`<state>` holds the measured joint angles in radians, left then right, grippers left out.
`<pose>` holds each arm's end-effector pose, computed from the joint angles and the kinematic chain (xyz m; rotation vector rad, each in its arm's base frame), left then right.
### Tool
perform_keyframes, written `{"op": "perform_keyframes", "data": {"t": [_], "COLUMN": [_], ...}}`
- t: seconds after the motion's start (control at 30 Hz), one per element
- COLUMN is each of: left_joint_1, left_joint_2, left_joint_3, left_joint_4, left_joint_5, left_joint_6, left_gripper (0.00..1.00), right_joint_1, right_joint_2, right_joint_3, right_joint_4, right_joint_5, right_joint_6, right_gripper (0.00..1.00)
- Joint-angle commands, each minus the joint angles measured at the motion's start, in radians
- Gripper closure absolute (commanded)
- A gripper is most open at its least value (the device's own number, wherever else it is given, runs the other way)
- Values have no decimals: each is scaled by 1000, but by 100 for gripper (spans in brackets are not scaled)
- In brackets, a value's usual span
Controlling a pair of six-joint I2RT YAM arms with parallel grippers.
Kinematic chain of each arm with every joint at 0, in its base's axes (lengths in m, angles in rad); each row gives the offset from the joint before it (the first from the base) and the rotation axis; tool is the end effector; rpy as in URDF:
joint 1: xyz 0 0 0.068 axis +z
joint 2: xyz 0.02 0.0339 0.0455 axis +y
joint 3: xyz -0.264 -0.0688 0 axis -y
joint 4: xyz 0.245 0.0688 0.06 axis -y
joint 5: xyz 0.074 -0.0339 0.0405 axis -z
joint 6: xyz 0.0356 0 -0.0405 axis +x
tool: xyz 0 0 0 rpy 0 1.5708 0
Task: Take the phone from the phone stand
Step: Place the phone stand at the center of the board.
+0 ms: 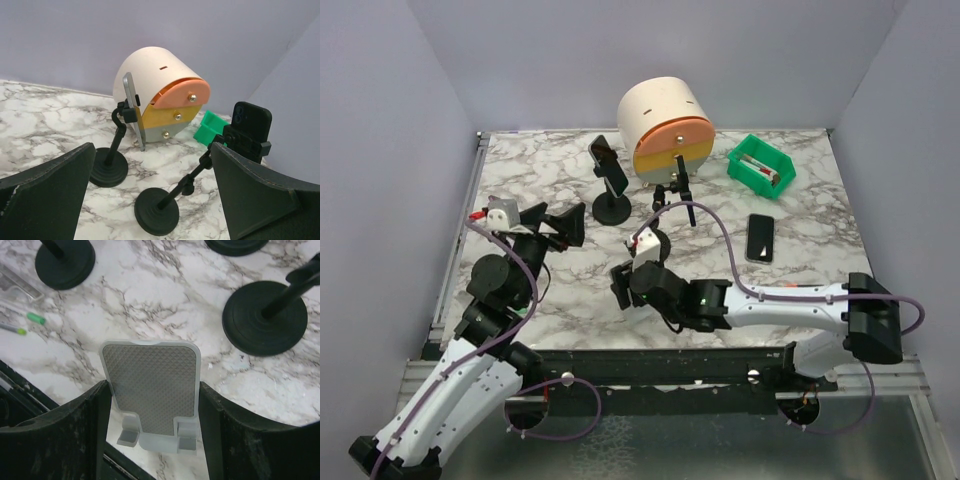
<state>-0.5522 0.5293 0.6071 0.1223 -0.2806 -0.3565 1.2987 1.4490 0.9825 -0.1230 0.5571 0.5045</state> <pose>0.1225 -0.0639 0.3472 -0.1025 1.3980 -0.5662 0.1042 0.3035 0.2610 -0.5106 2.0381 0.5018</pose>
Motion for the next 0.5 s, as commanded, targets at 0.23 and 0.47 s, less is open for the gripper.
{"op": "perform_keyframes", "data": {"t": [0.23,0.47], "left_joint_1": [-5,-5], "left_joint_2": [-64,-86], "left_joint_3": [-19,-13], "left_joint_4": [-39,-62], "left_joint_5": [-166,-223], "left_joint_6": [-7,-16], "left_gripper": [1,1], "right_joint_1": [10,-1], "right_joint_2": [188,336], "right_joint_3": [151,280], "right_joint_4": [261,328], "right_joint_5": [142,139], "right_joint_6": [-70,-119], "right_gripper": [53,54]}}
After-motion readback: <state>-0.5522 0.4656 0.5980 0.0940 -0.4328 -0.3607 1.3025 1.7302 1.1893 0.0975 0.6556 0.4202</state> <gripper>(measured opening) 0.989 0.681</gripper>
